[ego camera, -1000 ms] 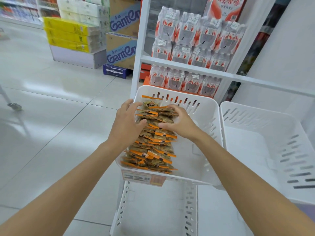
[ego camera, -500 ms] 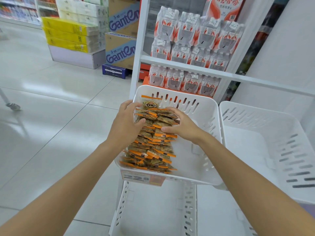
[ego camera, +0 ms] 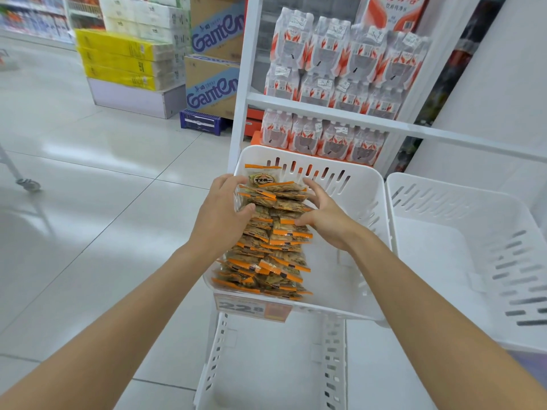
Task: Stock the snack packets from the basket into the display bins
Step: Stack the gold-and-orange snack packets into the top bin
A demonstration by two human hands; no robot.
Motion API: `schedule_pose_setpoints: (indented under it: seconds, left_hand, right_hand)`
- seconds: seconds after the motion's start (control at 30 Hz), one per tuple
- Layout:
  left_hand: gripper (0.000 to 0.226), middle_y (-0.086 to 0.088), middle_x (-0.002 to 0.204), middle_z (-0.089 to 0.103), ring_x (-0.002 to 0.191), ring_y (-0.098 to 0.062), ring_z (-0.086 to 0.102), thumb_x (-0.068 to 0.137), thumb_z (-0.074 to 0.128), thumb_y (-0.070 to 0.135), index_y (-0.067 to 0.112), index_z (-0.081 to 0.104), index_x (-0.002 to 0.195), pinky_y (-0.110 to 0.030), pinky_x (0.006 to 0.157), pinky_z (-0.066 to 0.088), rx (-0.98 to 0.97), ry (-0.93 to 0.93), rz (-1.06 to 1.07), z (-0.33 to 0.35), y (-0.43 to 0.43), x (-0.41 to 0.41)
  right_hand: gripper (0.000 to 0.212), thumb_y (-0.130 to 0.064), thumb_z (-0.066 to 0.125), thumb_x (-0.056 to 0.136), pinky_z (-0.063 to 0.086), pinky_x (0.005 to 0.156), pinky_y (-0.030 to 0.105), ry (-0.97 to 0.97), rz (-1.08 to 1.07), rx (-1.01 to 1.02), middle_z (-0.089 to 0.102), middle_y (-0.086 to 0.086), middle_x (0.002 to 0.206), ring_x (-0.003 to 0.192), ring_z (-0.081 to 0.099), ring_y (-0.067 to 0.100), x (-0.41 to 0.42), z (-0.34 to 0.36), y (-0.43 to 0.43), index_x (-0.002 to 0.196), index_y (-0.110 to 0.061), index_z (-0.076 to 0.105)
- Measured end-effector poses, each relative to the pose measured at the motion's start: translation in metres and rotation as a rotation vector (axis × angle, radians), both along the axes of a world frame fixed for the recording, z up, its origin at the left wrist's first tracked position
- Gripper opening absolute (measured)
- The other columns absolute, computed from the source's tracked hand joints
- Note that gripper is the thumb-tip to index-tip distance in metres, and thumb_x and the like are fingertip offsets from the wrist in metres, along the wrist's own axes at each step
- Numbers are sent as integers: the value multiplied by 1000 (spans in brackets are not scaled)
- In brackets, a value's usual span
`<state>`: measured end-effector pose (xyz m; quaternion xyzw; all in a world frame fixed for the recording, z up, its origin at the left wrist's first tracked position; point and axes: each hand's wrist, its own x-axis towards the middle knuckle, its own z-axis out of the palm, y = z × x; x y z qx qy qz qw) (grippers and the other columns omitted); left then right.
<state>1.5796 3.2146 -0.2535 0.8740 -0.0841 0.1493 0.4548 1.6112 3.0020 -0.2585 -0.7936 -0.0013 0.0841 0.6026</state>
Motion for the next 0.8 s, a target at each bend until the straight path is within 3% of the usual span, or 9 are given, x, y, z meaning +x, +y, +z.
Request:
schedule_pose_setpoints:
  seconds: [0.1, 0.2, 0.3, 0.37, 0.47, 0.53, 0.6, 0.7, 0.8]
  left_hand:
    - [47, 3, 144, 41, 126, -15, 45, 93, 64, 19, 24, 48, 136, -22, 96, 36, 1, -3, 2, 0, 0, 1]
    - [45, 3, 143, 41, 122, -13, 46, 93, 64, 19, 24, 48, 136, -23, 96, 37, -5, -5, 7, -1, 2, 2]
    - [45, 3, 143, 42, 113, -5, 43, 93, 64, 19, 24, 49, 136, -21, 95, 38, 1, -20, 1, -1, 0, 2]
    - [46, 3, 143, 42, 115, -7, 44, 93, 64, 20, 24, 49, 136, -23, 96, 38, 0, -20, 6, -1, 1, 2]
    - [46, 3, 142, 44, 125, -14, 46, 93, 64, 20, 24, 48, 137, -24, 97, 38, -14, 0, 18, -1, 2, 2]
    - [46, 3, 142, 44, 126, -14, 46, 94, 64, 20, 24, 48, 137, -23, 97, 37, -13, -2, 16, -2, 1, 2]
    - [46, 3, 143, 43, 125, -14, 46, 94, 63, 20, 24, 48, 137, -23, 96, 37, -5, -10, 13, -2, 0, 2]
    - [46, 3, 143, 43, 125, -14, 46, 94, 63, 21, 25, 48, 137, -25, 100, 38, -4, -6, 21, -2, 2, 3]
    - [47, 3, 141, 45, 125, -15, 47, 93, 64, 22, 25, 47, 138, -30, 103, 41, -8, -4, 24, -2, 2, 3]
  right_hand:
    - [85, -6, 68, 88, 27, 115, 37, 45, 36, 15, 27, -1, 154, 145, 24, 20, -2, 1, 1, 155, -30, 21]
    - [72, -42, 67, 89, 34, 98, 29, -48, -70, -48, 40, -1, 146, 134, 39, 18, 2, 3, 6, 151, -32, 32]
    - [63, -58, 63, 86, 47, 91, 30, -161, -166, -230, 50, -4, 136, 120, 51, 15, 9, 5, 21, 139, -27, 47]
    - [49, -58, 61, 88, 53, 88, 37, -183, -209, -300, 56, -3, 124, 109, 58, 17, 15, 3, 28, 123, -25, 53]
    - [32, -47, 56, 95, 48, 78, 28, -127, -241, -141, 57, -6, 108, 98, 57, 11, 19, 6, 23, 115, -23, 51]
    - [36, -43, 51, 96, 49, 91, 34, -82, -228, -53, 58, -1, 116, 110, 57, 18, 20, 6, 14, 123, -19, 51]
    - [40, -38, 46, 97, 44, 96, 37, -48, -173, -100, 54, 2, 120, 112, 54, 19, 16, 5, 11, 132, -18, 45]
    - [37, -33, 45, 99, 43, 98, 37, -38, -195, -117, 51, 3, 120, 113, 51, 18, 11, 3, 12, 132, -19, 39]
    - [27, -24, 47, 99, 45, 87, 29, -120, -270, -86, 57, 1, 119, 109, 54, 16, 6, 5, 15, 125, -19, 52]
